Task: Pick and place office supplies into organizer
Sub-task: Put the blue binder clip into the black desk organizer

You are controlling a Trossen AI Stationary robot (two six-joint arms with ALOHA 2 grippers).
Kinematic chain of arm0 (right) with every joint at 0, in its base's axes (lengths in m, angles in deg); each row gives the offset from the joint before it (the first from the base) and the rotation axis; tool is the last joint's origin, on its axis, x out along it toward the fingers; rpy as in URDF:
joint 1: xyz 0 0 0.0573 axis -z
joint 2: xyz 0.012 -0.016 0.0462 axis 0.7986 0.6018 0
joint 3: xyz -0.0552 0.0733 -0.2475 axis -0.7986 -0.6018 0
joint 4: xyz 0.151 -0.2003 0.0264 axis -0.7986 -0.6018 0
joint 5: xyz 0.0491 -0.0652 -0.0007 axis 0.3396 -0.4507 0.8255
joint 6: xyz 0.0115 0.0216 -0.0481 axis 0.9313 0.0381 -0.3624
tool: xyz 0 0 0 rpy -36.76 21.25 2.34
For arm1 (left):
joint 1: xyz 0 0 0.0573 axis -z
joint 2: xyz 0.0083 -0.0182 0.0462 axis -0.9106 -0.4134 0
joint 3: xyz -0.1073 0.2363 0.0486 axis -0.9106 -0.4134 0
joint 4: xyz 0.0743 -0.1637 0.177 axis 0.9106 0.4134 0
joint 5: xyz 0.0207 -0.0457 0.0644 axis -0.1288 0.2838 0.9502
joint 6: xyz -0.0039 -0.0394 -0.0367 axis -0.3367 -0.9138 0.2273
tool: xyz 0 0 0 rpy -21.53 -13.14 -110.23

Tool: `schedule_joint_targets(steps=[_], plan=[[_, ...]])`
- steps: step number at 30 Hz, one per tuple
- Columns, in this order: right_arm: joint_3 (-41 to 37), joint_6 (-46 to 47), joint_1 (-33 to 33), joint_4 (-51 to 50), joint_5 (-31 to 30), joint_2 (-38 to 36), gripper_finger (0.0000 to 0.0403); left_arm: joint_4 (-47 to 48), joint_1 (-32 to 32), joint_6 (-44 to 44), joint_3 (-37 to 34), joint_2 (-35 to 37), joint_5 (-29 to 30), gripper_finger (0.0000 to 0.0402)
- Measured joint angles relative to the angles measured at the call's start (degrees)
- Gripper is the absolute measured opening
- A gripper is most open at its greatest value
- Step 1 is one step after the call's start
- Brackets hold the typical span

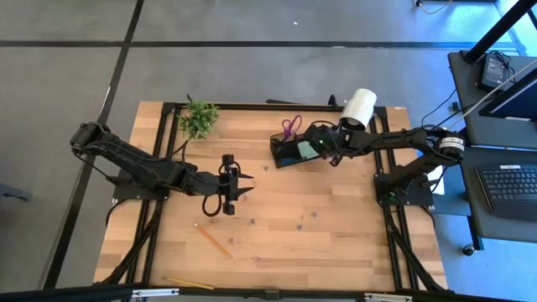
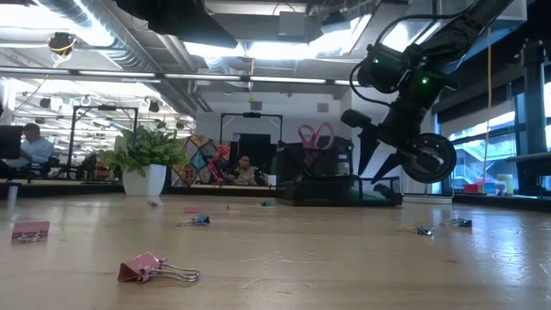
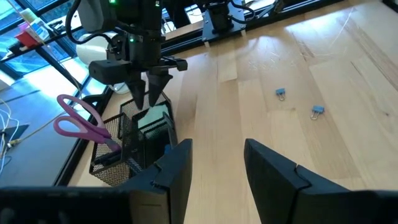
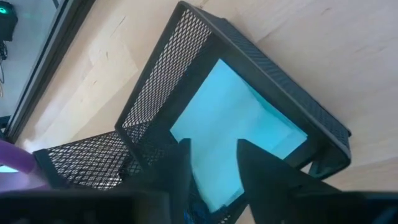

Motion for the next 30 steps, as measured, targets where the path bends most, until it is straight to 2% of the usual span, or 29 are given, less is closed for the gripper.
schedule_joint_targets(steps=[5,10,16,22,25,30], plan=[[0.0,0.1,0.0,0.2,1.9,0.0,0.0174,0.0,0.0,0.0,0.0,0.0,0.0,0.0141],[0.5,-2.0,0.0,0.5,4.0,0.0,0.0182,0.0,0.0,0.0,0.0,0.0,0.0,0.0141],[3.5,-12.1,0.0,0.4,4.0,-2.3,0.0180,0.0,0.0,0.0,0.0,0.0,0.0,0.0141],[7.0,-28.1,-1.4,-1.2,5.2,-9.3,0.0180,0.0,0.0,-0.7,0.0,0.0,0.0,0.0141],[8.9,-38.8,-3.0,-2.4,8.0,-12.9,0.0179,0.4,0.0,-0.9,0.0,0.0,0.0,0.0141],[9.9,-47.0,-8.2,-3.3,11.2,-17.0,0.0179,0.4,0.0,-1.8,0.0,0.0,0.0,0.0141]])
